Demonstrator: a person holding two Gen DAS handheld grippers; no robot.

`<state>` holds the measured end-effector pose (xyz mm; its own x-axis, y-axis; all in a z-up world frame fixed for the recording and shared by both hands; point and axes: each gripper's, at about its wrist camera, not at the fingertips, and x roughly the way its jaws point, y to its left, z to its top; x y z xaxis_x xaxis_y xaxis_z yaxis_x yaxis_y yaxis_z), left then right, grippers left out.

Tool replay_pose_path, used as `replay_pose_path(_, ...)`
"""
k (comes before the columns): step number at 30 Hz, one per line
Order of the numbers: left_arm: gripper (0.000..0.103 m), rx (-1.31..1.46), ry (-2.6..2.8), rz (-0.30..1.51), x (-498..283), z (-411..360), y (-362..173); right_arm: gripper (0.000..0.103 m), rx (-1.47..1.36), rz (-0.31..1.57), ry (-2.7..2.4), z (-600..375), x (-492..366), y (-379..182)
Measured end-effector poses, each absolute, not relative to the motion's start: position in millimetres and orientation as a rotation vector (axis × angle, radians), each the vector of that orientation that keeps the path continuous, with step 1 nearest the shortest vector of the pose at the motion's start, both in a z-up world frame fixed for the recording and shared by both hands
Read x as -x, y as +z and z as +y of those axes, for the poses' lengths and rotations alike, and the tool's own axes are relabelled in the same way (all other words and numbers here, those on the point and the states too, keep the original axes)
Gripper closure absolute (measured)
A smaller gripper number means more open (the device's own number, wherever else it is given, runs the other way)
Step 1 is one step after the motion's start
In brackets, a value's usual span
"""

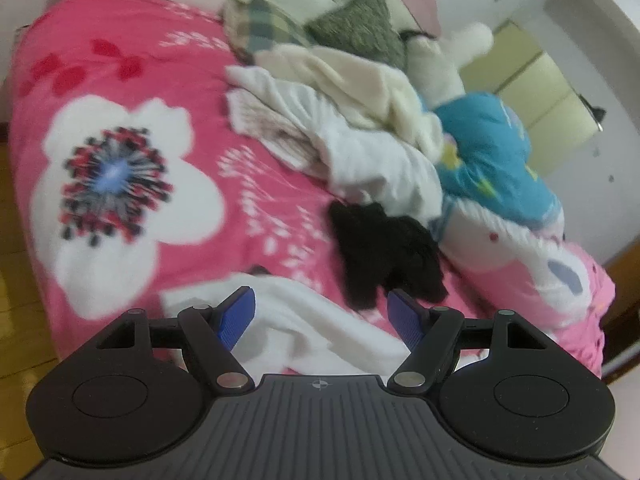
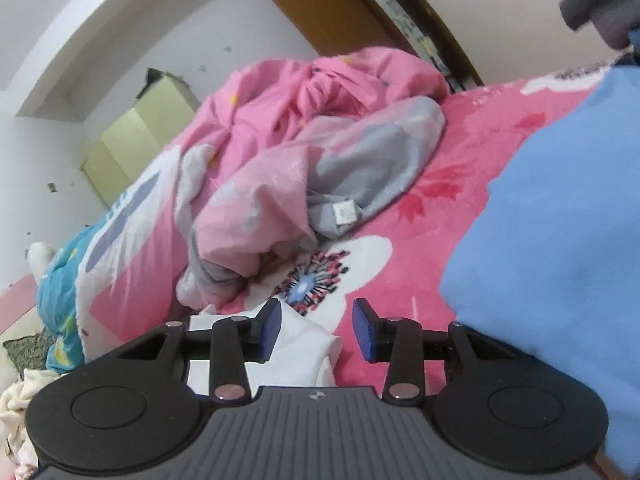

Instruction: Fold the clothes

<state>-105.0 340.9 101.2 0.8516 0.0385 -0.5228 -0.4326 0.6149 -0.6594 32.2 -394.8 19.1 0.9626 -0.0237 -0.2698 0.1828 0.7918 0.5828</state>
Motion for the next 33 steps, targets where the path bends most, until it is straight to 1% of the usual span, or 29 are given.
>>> replay_pose_path(5,0.030,0.892,0.261,0.524,119.2,368.9,81.6,0.061,-0.433,0.199,-0.023,-346.0,3.5,61.6)
replay_pose_path(10,0.029,0.901,0.174,0.565,117.3,387.8,62.2,0.061,-0.277,0.187,0.249,-255.7,52.9,108.5)
replay_pose_path(16,0.030,0.751,0.070,0.605,103.9,388.6,59.7,0.060,-0.209,0.222,0.494,-158.1,99.9,125.8)
replay_pose_path(19,0.035,0.709,0.018,0.596,99.5,388.7,59.4,0.060,-0.170,0.258,0.512,-131.0,119.6,120.8)
replay_pose_path(21,0.050,0.678,-0.005,0.603,96.3,387.6,57.8,0.060,-0.135,0.296,0.494,-121.1,128.4,115.2)
replay_pose_path(23,0.050,0.634,-0.006,0.615,93.9,385.6,56.4,0.060,-0.133,0.337,0.477,-117.7,135.1,109.8)
replay_pose_path(25,0.047,0.583,0.007,0.624,92.7,383.4,55.6,0.060,-0.172,0.380,0.473,-121.0,140.7,104.3)
replay_pose_path(26,0.039,0.550,0.021,0.618,93.7,382.8,56.7,0.060,-0.196,0.398,0.475,-122.8,144.3,102.0)
replay_pose_path(27,0.028,0.520,0.035,0.604,95.3,382.6,58.3,0.060,-0.218,0.415,0.480,-124.2,145.7,100.3)
replay_pose_path(31,0.023,0.412,0.018,0.589,94.1,380.5,63.8,0.060,-0.249,0.462,0.529,-112.7,146.3,97.5)
replay_pose_path(33,0.024,0.362,-0.010,0.615,88.0,377.6,62.4,0.060,-0.235,0.469,0.558,-100.7,147.8,97.3)
